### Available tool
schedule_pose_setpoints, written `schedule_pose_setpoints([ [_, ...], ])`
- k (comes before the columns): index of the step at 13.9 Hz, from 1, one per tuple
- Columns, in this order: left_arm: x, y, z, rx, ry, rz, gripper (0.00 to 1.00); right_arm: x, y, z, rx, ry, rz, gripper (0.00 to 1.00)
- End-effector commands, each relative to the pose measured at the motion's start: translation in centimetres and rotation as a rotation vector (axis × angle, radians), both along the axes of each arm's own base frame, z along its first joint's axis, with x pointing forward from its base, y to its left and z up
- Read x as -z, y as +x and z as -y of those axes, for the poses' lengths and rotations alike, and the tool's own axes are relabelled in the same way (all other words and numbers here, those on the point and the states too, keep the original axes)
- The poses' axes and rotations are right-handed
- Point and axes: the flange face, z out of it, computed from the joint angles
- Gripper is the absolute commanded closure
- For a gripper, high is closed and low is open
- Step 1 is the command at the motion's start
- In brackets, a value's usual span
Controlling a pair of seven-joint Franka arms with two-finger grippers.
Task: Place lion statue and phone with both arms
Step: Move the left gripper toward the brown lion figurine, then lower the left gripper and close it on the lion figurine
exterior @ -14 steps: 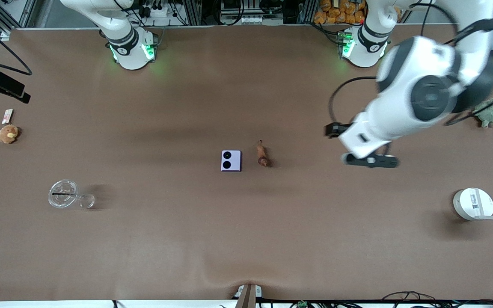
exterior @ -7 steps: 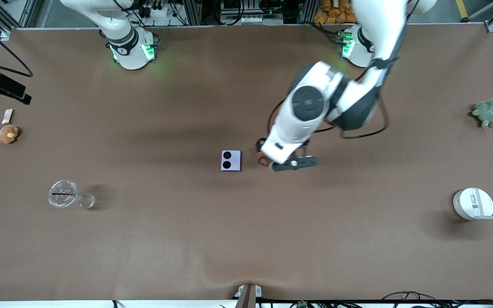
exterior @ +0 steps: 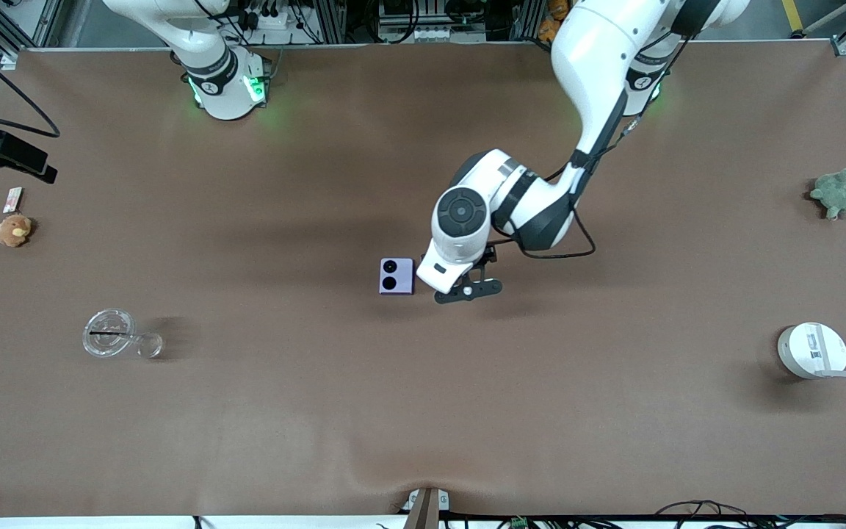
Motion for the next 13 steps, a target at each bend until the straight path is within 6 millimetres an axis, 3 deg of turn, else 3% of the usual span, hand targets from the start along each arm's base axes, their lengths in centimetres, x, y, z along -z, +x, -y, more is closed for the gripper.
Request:
schedule_pose_setpoints([
  [1, 2.6, -1.3, 2.1, 0.024, 0.029, 0.016, 0.00, 1.6, 1.5, -0.4, -0.021, -0.012, -0.034, 0.00],
  [5, 5.1, -1.9, 2.8, 0.015, 0.032, 0.016, 0.00, 1.8, 1.7, -0.9, -0.025, -0.008, -0.038, 0.00],
  [7, 5.9, -2.0, 2.7, 0.032, 0.052, 0.025, 0.00, 3.9, 2.8, -0.8, -0.029, -0.009, -0.074, 0.00],
  [9, 6.8, -2.6, 3.0, 0.053, 0.073, 0.028, 0.00, 4.6, 3.0, -0.6, -0.025, -0.009, -0.086, 0.00],
  [11, 7.2, -2.7, 3.0, 0.068, 0.089, 0.036, 0.00, 8.4, 4.7, -0.6, -0.027, -0.011, -0.158, 0.00],
  [13, 7.2, -2.6, 2.9, 0.071, 0.091, 0.039, 0.00, 8.6, 4.7, -0.6, -0.027, -0.007, -0.161, 0.00],
])
